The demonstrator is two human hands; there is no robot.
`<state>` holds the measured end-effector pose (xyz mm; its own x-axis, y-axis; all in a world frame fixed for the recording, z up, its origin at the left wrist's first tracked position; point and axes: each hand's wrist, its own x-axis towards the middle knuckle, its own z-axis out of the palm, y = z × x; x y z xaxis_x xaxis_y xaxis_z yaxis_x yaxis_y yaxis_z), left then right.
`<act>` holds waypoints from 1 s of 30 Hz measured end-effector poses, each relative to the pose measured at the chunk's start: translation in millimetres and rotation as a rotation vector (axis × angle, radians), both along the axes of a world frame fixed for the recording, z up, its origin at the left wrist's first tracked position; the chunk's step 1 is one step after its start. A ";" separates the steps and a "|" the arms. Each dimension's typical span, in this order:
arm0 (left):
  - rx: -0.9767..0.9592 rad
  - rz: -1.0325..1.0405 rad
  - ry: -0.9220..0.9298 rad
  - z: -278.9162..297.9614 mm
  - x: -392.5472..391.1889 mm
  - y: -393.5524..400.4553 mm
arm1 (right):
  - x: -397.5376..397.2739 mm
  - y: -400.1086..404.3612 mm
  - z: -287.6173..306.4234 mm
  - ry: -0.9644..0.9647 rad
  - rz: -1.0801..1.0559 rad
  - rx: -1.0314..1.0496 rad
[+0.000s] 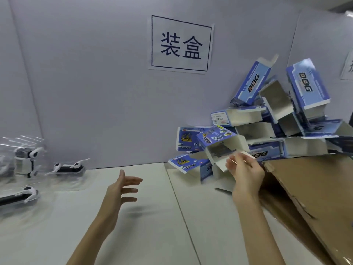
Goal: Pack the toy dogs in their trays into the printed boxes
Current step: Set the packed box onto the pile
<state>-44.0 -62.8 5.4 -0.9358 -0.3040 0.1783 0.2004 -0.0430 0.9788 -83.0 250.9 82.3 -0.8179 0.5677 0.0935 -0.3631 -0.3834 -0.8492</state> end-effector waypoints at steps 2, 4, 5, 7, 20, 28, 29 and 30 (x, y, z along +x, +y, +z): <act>-0.008 0.005 -0.001 2.9 1.8 0.6 | -5.7 -28.4 -12.3 0.044 -0.074 0.290; -0.018 0.011 0.004 5.0 3.1 -0.1 | -12.4 -50.4 -21.0 0.073 -0.066 0.553; -0.021 0.013 0.003 5.7 3.7 -0.7 | -16.7 -57.6 -21.9 0.043 -0.061 0.672; -0.022 0.015 0.007 7.1 4.2 -2.0 | -28.7 -65.3 -19.6 -0.047 -0.007 0.744; -0.305 0.084 0.070 2.1 3.5 2.6 | -54.1 -62.3 -13.5 0.015 -0.074 0.827; -0.940 0.620 0.381 -4.0 2.3 11.6 | -6.0 -100.2 4.0 0.372 0.286 0.960; -0.996 0.695 0.408 -0.8 3.6 8.9 | -3.9 -105.2 0.1 0.375 0.307 0.983; -1.053 0.737 0.435 1.0 4.0 6.2 | -2.5 -110.0 -5.0 0.376 0.324 1.023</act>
